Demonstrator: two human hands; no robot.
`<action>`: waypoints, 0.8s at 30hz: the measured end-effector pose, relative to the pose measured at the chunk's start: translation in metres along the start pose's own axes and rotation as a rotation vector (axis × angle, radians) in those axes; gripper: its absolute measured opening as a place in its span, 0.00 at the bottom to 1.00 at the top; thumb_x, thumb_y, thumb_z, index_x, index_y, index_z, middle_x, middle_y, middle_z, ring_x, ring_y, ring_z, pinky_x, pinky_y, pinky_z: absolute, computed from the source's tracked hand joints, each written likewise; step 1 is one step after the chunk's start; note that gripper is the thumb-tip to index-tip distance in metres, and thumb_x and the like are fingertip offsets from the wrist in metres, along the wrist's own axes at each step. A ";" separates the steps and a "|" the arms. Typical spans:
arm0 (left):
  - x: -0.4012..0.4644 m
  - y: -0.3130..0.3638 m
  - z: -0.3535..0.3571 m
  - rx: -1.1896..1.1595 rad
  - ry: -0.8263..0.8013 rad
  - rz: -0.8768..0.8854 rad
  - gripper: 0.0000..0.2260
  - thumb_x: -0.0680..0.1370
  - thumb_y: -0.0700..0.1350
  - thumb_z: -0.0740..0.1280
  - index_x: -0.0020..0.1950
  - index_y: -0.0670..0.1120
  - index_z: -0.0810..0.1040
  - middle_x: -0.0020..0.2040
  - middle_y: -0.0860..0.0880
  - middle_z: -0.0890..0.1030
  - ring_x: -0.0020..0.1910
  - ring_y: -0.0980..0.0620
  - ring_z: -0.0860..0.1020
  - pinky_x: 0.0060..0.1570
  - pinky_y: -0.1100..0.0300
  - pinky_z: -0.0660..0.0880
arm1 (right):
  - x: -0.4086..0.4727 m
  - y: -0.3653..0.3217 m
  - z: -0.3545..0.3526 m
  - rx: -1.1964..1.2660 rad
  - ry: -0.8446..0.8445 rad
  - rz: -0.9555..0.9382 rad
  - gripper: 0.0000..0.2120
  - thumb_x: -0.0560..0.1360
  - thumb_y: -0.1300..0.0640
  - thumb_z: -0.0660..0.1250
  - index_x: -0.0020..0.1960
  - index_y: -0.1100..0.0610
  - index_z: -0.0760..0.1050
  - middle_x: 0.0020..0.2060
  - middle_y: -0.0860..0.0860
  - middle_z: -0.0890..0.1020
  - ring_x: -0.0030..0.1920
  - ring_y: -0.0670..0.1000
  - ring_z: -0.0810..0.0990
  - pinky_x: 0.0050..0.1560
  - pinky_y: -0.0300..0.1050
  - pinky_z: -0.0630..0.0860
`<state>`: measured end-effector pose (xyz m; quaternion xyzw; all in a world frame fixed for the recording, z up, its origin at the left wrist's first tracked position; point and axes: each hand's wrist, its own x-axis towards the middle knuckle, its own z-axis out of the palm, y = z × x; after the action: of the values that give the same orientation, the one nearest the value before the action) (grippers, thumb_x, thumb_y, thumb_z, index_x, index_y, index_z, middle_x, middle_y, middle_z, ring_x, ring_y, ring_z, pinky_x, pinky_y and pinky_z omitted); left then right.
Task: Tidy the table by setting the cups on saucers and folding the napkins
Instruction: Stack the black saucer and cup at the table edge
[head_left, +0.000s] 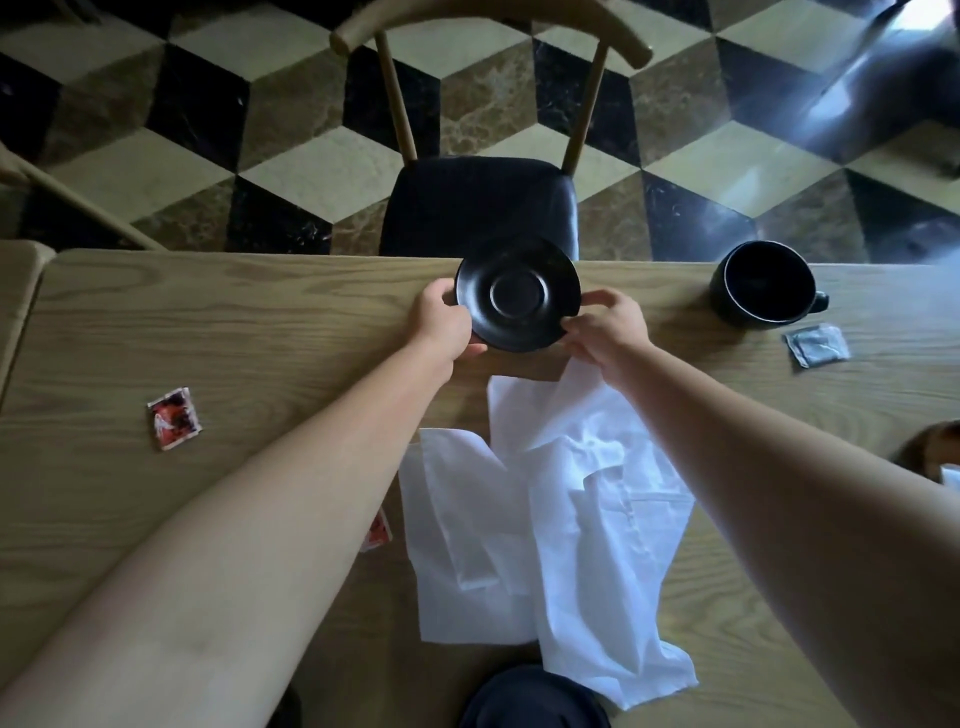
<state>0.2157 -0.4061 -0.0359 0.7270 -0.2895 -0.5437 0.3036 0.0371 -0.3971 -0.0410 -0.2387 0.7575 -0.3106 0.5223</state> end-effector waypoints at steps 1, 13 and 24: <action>0.001 -0.001 0.000 0.005 0.002 -0.003 0.18 0.77 0.33 0.57 0.46 0.57 0.73 0.44 0.52 0.77 0.39 0.50 0.79 0.25 0.63 0.77 | 0.002 0.002 0.000 0.005 0.003 0.000 0.13 0.74 0.70 0.69 0.54 0.55 0.78 0.43 0.60 0.81 0.34 0.52 0.81 0.35 0.45 0.81; 0.020 -0.011 0.007 0.003 0.004 -0.056 0.22 0.76 0.34 0.59 0.66 0.53 0.75 0.55 0.47 0.81 0.43 0.47 0.80 0.27 0.63 0.76 | 0.011 0.011 -0.001 0.012 0.025 0.005 0.13 0.73 0.69 0.70 0.53 0.55 0.78 0.40 0.56 0.81 0.32 0.51 0.80 0.40 0.46 0.83; 0.003 -0.006 -0.003 0.071 0.010 -0.111 0.25 0.78 0.43 0.63 0.75 0.52 0.64 0.56 0.44 0.79 0.37 0.46 0.82 0.39 0.55 0.83 | 0.005 0.012 -0.005 -0.027 -0.031 -0.036 0.09 0.75 0.57 0.70 0.52 0.61 0.79 0.34 0.54 0.79 0.33 0.51 0.80 0.43 0.49 0.84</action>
<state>0.2196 -0.4041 -0.0422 0.7548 -0.2665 -0.5455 0.2485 0.0299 -0.3904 -0.0514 -0.2641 0.7490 -0.3062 0.5249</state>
